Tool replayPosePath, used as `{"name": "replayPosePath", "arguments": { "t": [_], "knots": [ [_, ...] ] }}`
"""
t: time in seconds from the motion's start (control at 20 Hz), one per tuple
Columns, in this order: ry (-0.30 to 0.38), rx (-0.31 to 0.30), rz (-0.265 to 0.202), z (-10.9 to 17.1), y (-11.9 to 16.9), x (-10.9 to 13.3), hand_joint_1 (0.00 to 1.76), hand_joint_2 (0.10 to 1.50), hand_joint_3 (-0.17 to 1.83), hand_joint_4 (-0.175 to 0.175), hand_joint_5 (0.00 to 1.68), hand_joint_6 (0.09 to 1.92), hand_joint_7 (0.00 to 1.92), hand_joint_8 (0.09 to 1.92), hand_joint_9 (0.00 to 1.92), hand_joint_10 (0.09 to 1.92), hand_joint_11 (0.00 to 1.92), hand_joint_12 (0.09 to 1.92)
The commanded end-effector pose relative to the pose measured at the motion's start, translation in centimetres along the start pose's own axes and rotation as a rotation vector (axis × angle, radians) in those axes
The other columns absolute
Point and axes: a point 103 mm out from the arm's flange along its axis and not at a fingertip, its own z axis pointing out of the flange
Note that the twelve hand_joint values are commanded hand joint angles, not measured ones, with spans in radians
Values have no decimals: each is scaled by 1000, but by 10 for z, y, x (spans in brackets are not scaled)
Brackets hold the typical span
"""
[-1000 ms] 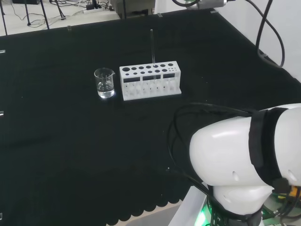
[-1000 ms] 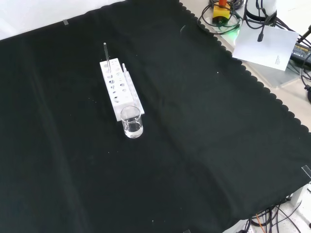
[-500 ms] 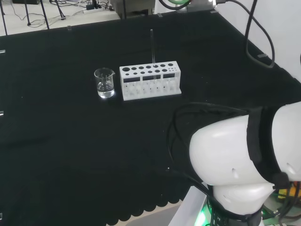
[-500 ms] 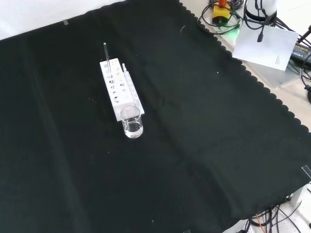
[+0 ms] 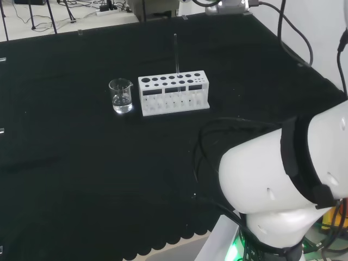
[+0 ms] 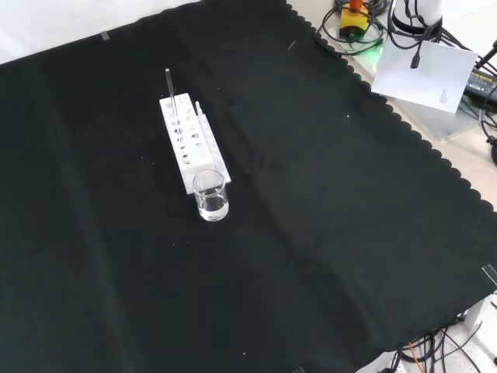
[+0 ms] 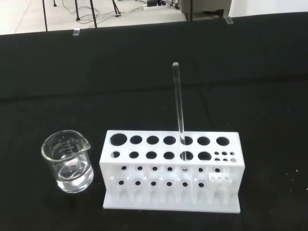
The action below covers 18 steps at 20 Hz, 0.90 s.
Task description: Take the glass rod from the white test tube rack.
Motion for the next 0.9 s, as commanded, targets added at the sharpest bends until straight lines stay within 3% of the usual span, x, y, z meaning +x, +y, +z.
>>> {"name": "replayPosePath", "arguments": {
  "t": [0.05,0.3,0.5,0.75,0.9],
  "knots": [
    [-13,5,15,2,44,-10,619,1263,-175,-175,64,87,0,286,0,415,0,534],
    [-36,22,16,8,75,-7,618,1262,-175,-175,65,87,0,290,0,418,0,535],
    [-74,64,-28,16,102,3,617,1262,-175,-175,66,87,0,304,0,426,0,541],
    [-73,67,-74,24,129,6,617,1261,-175,-175,67,87,0,308,0,429,0,545],
    [-81,75,-68,31,138,2,617,1260,-175,-175,67,87,0,310,0,431,0,547]
  ]
}}
